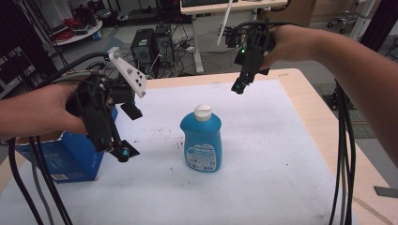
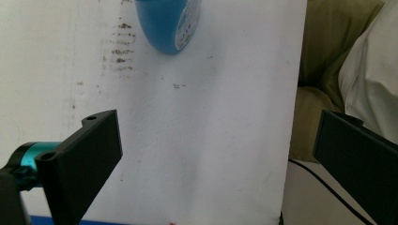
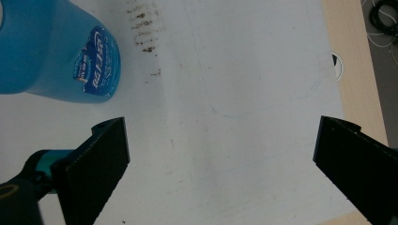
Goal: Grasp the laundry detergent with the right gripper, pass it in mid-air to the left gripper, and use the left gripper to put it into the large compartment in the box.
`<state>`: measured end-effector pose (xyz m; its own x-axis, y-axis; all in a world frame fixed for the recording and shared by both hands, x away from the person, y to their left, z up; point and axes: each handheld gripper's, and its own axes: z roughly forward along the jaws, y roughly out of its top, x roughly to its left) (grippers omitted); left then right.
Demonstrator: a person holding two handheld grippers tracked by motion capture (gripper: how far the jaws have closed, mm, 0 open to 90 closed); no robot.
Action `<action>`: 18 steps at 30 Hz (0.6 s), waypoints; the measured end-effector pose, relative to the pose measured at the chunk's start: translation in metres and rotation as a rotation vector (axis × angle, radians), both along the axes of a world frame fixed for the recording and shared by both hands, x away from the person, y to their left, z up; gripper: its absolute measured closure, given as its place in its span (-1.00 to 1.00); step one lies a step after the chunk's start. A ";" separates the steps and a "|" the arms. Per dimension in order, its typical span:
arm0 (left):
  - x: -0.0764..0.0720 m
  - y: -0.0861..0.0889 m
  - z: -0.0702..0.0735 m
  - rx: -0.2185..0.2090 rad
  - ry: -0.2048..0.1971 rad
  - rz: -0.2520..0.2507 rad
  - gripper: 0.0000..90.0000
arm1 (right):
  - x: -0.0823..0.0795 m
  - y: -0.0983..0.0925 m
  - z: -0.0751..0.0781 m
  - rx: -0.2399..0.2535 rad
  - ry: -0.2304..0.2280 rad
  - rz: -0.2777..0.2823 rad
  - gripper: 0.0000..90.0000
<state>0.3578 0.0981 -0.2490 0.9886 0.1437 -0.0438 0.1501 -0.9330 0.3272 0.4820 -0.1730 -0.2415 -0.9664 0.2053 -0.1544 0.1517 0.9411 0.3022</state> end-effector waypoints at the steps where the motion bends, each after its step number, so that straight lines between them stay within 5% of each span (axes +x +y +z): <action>1: 0.000 0.000 0.000 -0.002 0.000 -0.003 -0.96 | 0.000 0.000 0.000 -0.001 0.000 0.002 -0.93; 18: 0.002 0.005 0.000 -0.016 -0.017 0.013 -0.96 | -0.023 -0.009 0.008 0.048 0.028 -0.049 -0.93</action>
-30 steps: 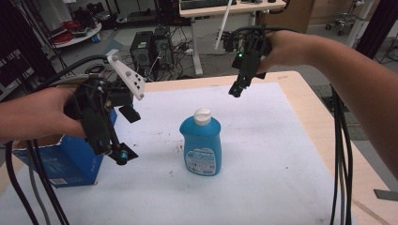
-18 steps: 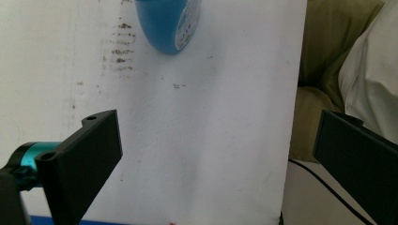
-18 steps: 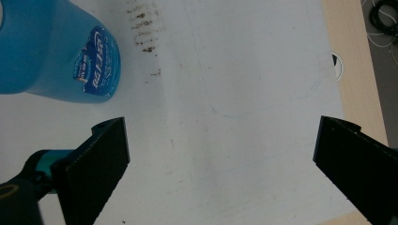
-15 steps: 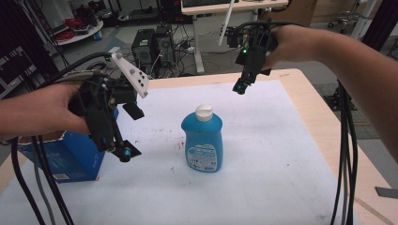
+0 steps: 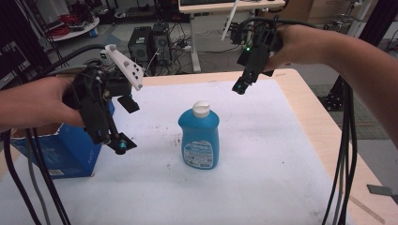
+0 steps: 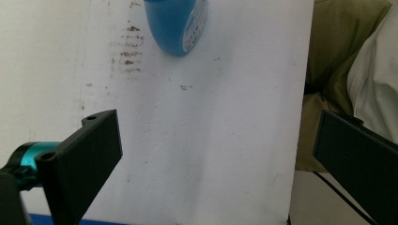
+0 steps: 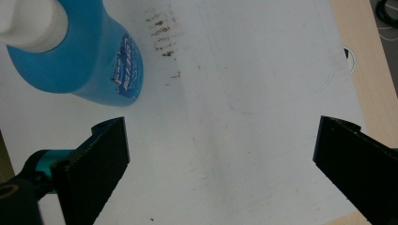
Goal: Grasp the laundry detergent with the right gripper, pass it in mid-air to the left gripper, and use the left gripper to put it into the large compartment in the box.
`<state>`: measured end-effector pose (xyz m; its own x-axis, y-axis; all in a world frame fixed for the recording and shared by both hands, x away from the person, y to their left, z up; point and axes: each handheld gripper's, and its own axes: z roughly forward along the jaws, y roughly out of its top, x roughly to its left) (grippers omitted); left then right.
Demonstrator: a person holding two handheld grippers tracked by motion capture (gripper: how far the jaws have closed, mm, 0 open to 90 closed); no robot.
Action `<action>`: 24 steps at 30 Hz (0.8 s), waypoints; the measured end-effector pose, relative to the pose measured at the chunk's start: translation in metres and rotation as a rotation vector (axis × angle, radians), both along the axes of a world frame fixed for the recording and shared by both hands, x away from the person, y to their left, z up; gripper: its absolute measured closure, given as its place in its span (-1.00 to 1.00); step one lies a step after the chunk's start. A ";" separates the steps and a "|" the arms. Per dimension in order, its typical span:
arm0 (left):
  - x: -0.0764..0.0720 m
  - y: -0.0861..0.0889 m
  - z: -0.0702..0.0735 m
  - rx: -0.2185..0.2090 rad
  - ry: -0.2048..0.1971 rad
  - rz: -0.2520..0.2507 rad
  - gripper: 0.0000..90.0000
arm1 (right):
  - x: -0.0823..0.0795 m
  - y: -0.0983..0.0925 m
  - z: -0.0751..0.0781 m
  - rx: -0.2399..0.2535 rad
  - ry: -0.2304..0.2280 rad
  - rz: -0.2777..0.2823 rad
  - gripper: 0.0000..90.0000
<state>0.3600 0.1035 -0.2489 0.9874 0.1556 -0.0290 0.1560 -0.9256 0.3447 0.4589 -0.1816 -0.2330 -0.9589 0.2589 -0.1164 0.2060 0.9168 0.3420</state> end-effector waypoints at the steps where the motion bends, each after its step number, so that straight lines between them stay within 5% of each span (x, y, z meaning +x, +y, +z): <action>1: 0.000 0.000 0.000 -0.001 0.004 0.003 -0.96 | -0.002 -0.001 -0.001 0.006 -0.002 -0.002 -0.93; 16: 0.001 0.004 -0.003 -0.009 -0.001 -0.006 -0.96 | -0.032 -0.018 -0.008 0.113 0.039 -0.052 -0.93; 24: 0.001 0.002 -0.005 -0.002 -0.005 -0.022 -0.96 | -0.054 -0.028 -0.023 0.175 0.021 -0.067 -0.93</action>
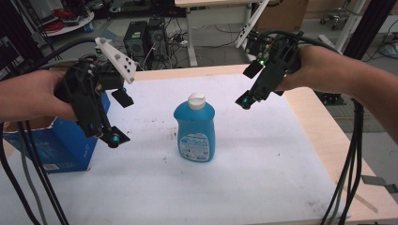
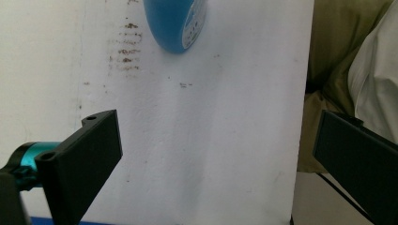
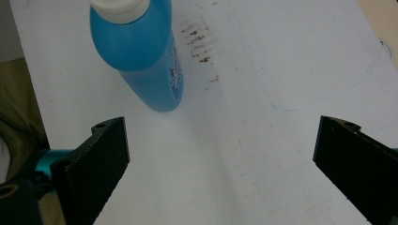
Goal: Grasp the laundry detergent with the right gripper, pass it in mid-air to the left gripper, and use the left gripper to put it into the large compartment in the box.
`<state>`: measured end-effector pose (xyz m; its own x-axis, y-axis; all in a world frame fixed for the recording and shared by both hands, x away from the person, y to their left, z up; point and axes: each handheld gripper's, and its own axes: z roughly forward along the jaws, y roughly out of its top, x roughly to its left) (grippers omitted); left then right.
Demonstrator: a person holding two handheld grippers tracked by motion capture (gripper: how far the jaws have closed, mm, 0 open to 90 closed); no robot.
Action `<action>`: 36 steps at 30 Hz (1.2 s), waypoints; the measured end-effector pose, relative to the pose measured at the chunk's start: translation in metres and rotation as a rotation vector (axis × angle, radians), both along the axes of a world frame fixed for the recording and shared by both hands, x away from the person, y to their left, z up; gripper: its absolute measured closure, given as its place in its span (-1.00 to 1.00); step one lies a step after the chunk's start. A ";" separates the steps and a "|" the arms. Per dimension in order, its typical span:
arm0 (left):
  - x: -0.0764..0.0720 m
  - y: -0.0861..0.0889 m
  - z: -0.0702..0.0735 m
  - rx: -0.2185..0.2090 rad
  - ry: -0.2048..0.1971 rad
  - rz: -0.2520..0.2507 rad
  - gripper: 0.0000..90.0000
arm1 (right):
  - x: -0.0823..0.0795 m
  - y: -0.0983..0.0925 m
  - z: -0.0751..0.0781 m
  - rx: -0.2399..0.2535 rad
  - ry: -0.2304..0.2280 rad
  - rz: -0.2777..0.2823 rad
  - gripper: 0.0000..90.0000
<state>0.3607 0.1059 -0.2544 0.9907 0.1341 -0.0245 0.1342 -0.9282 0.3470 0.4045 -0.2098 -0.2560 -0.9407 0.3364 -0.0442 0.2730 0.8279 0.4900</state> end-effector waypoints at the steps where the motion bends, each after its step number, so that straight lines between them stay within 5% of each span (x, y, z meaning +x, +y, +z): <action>1: 0.000 -0.001 0.000 -0.002 -0.004 -0.004 -0.96 | -0.003 0.000 -0.002 0.009 -0.003 0.007 -0.93; 17: -0.003 -0.003 0.000 -0.007 -0.018 -0.012 -0.96 | -0.039 -0.001 -0.026 0.195 -0.018 -0.018 -0.93; 36: -0.001 -0.004 -0.007 -0.025 -0.021 -0.007 -0.96 | -0.046 -0.005 -0.081 0.290 -0.001 -0.031 -0.93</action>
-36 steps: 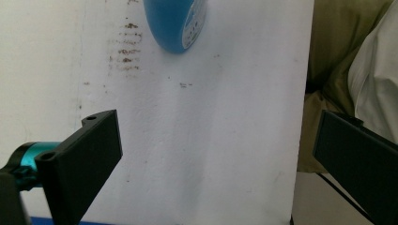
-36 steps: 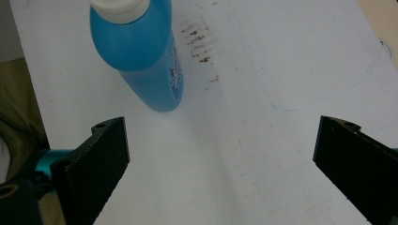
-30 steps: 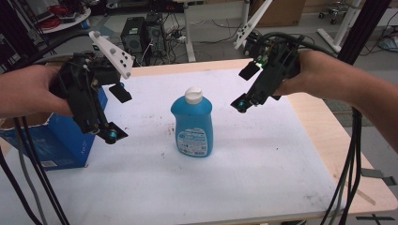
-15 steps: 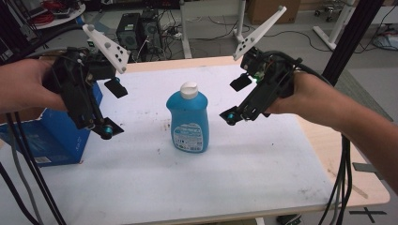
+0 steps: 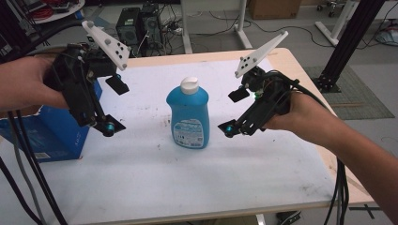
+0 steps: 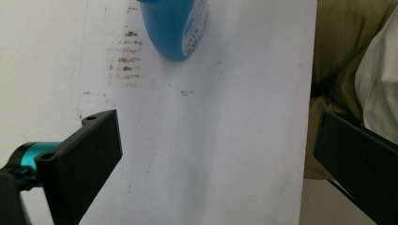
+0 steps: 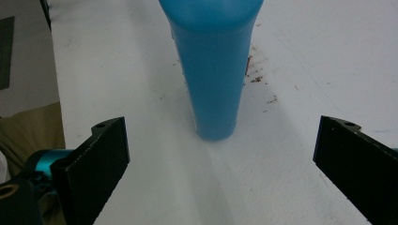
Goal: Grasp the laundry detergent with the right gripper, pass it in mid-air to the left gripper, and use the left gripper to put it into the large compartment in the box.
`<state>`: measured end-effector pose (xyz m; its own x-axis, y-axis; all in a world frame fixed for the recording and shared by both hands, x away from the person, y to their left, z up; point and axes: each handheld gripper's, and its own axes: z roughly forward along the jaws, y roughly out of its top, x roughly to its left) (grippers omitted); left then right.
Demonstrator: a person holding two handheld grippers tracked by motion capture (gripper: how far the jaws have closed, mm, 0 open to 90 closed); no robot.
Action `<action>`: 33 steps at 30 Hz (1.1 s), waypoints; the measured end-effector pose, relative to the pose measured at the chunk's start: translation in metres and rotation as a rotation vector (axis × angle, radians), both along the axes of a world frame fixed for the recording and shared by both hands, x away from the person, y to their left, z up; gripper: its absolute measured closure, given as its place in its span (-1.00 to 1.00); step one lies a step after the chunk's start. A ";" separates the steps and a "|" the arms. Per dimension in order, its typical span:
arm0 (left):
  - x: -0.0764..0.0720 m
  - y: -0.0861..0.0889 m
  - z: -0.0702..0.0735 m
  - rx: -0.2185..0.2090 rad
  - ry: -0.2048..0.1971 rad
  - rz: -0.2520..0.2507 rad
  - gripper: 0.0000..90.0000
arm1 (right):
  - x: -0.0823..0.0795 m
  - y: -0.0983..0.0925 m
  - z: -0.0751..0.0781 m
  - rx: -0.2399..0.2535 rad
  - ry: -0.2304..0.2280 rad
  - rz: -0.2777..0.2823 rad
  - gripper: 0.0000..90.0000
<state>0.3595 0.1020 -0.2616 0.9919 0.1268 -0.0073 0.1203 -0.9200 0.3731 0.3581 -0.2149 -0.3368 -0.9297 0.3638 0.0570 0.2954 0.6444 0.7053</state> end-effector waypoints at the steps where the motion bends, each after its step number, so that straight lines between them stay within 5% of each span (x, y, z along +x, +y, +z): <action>1: 0.000 0.000 0.000 0.002 -0.001 0.000 -0.96 | 0.000 0.000 -0.002 0.008 -0.003 -0.001 -0.93; 33: 0.001 0.000 -0.002 -0.003 -0.001 0.000 -0.96 | 0.013 0.029 -0.042 0.108 -0.028 0.008 -0.93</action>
